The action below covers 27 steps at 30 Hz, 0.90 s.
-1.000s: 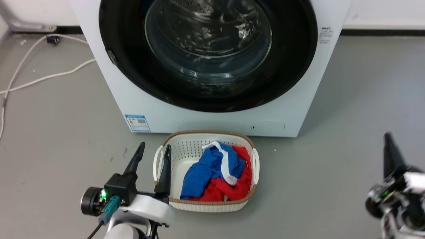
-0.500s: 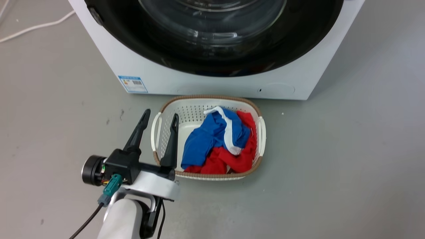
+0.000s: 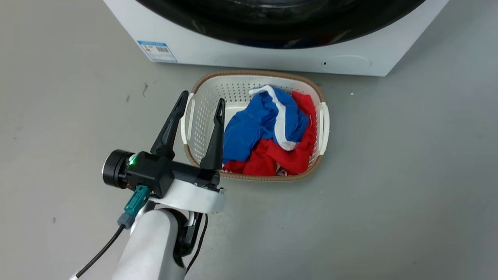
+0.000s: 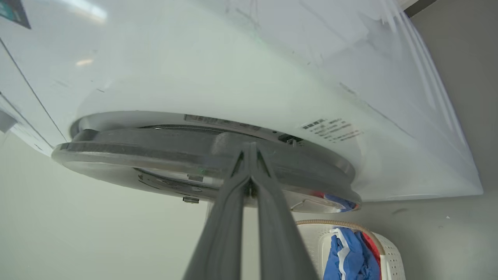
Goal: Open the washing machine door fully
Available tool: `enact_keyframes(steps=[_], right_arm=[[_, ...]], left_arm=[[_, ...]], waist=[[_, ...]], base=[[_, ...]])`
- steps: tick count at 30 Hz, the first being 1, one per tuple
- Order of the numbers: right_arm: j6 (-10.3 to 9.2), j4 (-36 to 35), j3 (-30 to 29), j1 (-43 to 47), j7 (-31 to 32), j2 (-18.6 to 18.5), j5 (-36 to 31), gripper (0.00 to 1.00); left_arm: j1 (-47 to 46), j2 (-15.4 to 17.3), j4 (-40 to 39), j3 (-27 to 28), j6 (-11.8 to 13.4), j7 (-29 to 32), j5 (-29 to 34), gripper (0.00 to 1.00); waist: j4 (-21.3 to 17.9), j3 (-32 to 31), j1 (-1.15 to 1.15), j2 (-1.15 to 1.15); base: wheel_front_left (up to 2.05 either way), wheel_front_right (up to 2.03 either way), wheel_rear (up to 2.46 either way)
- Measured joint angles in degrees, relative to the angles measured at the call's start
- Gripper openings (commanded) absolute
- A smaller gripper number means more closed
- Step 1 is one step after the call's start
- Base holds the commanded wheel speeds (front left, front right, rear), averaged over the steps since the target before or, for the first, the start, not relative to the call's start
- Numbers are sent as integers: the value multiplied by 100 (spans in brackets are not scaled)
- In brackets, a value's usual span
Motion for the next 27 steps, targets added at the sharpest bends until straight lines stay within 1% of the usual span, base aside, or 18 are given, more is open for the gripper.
enact_keyframes(steps=[3,10,16,18,21,27], right_arm=[[1,157,202,-347,105,112,-290,0],[0,421,352,-930,182,392,-653,0],[-1,509,275,-1123,253,404,-756,0],[-1,516,268,-1162,389,403,-761,0],[-10,390,260,-1146,768,377,-725,0],[-8,22,282,-805,1449,245,-650,0]], left_arm=[[-85,-1,-33,-62,29,0,-48,100],[-236,0,-85,-194,107,0,-119,100],[-300,-1,-104,-302,176,0,-172,100],[-300,-1,-104,-315,202,0,-196,100],[-300,-1,-103,-332,227,0,-233,100],[-304,-2,-51,-307,250,0,-291,100]], waist=[[57,151,0,0],[214,428,0,0],[348,539,0,0],[365,555,0,0],[376,562,0,0],[359,441,-1,0]], base=[[0,0,0],[0,0,0],[0,0,0],[0,0,0],[0,0,0],[0,0,0]])
